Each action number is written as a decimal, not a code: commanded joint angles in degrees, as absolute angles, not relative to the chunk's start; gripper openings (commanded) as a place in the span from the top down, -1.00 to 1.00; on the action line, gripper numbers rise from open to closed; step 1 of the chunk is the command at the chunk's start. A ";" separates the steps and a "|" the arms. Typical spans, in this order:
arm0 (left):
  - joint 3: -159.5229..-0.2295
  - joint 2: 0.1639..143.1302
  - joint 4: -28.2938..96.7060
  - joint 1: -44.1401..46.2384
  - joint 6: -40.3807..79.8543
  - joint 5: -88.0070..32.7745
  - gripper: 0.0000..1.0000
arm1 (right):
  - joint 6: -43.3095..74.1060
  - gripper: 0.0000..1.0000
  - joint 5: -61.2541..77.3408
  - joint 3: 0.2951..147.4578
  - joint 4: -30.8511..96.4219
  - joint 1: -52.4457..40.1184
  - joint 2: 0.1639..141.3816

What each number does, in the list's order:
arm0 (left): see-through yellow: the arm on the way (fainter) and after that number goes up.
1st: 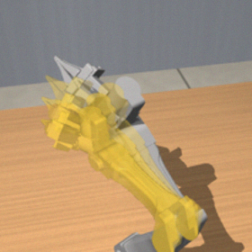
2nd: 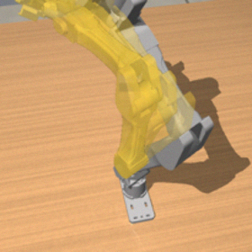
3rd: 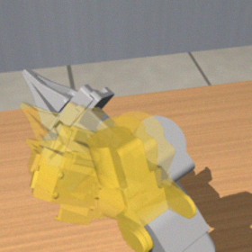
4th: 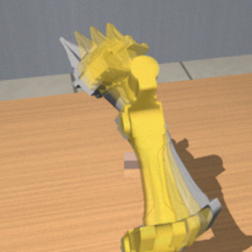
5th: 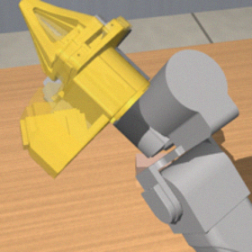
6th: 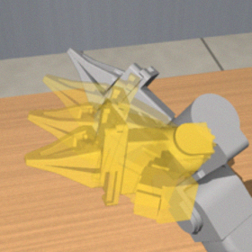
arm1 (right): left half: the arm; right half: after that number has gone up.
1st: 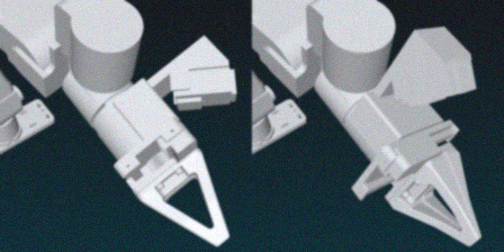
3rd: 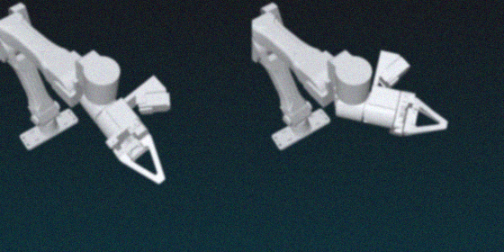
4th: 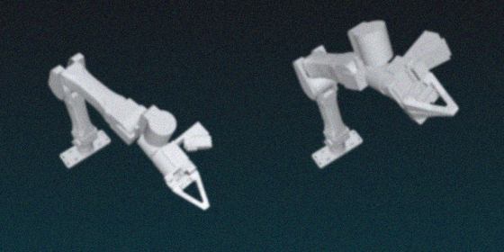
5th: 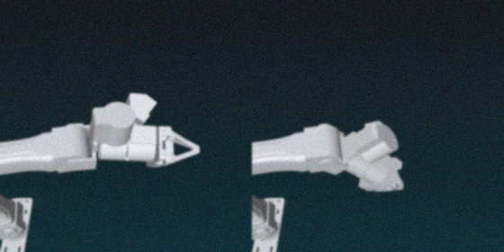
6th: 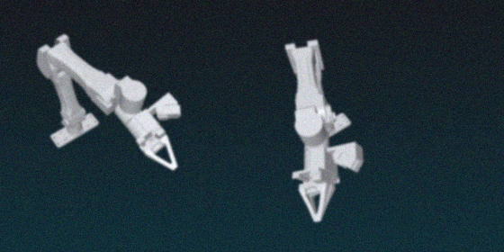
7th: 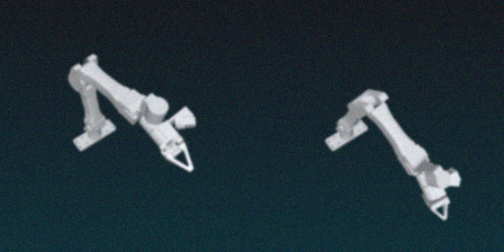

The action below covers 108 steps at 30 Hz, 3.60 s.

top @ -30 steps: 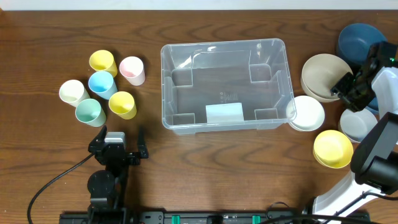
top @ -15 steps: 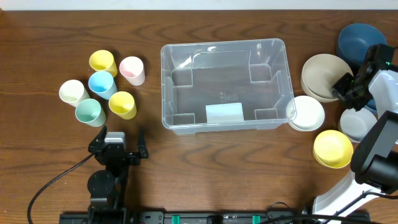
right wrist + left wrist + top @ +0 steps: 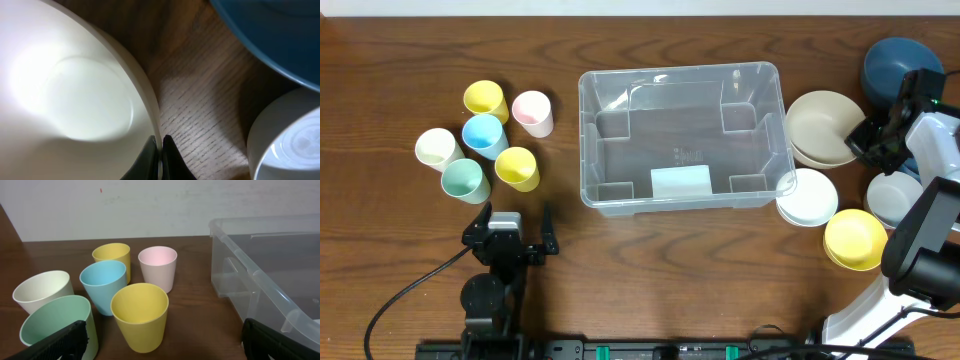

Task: Pack container
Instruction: 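Carry the beige bowl into the clear container and release it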

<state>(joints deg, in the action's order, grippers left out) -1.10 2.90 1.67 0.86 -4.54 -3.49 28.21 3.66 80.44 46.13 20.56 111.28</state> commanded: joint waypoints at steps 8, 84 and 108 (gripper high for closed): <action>-0.27 2.92 3.84 0.91 -4.69 -3.55 -0.96 | 28.10 0.97 3.07 80.09 42.19 20.12 111.79; -0.27 2.92 3.84 0.91 -4.69 -3.53 -0.96 | 15.38 0.95 -12.25 121.05 72.84 -13.56 124.81; -0.27 2.92 3.84 0.91 -4.69 -3.55 -0.96 | 13.91 0.38 -12.21 113.25 64.31 -13.58 124.84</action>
<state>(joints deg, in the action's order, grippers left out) -1.10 2.90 1.67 0.86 -4.54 -3.46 14.61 -11.46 113.65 64.69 -12.88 124.29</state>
